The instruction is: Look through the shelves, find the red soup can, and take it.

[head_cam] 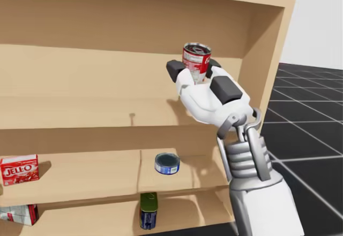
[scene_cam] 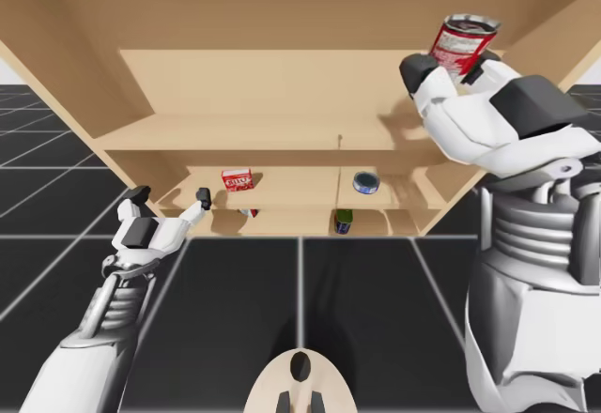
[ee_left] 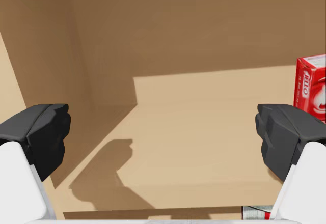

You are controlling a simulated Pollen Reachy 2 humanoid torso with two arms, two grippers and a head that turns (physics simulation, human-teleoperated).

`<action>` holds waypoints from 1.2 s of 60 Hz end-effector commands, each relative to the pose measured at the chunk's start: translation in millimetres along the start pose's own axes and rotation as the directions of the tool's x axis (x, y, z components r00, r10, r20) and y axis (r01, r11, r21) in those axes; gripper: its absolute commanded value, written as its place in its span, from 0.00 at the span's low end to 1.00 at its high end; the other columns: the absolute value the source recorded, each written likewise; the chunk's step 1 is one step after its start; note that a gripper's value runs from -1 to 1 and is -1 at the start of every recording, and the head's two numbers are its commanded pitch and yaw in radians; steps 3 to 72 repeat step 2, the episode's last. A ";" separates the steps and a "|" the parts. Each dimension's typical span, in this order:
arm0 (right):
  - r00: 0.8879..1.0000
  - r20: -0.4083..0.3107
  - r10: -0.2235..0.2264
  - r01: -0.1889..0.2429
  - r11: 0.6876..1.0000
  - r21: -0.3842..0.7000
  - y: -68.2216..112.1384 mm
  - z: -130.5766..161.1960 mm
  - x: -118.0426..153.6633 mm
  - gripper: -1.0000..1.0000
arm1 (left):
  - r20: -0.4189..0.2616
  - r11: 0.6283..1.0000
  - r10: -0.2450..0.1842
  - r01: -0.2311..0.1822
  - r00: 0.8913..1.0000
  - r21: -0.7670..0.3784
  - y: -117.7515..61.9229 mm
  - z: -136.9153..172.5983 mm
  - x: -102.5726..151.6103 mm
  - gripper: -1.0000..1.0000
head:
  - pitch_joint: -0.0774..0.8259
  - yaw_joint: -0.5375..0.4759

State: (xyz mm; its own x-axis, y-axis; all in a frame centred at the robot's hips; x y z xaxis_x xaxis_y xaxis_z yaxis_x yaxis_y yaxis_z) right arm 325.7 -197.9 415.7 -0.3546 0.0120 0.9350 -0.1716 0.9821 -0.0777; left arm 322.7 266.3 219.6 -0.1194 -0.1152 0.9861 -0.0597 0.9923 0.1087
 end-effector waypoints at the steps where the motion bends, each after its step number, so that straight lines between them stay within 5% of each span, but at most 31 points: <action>1: 0.999 0.042 0.006 -0.006 1.000 0.003 9.8 42.5 22.8 1.00 | 0.002 1.000 0.001 -0.001 1.000 0.000 -0.1 0.1 0.6 0.00 | 0.32 0.25; 72: 0.998 0.055 0.006 -0.006 1.000 0.002 11.5 54.5 24.0 1.00 | 0.002 1.000 0.001 -0.001 1.000 0.000 -0.1 0.1 0.6 0.00 | 0.32 0.26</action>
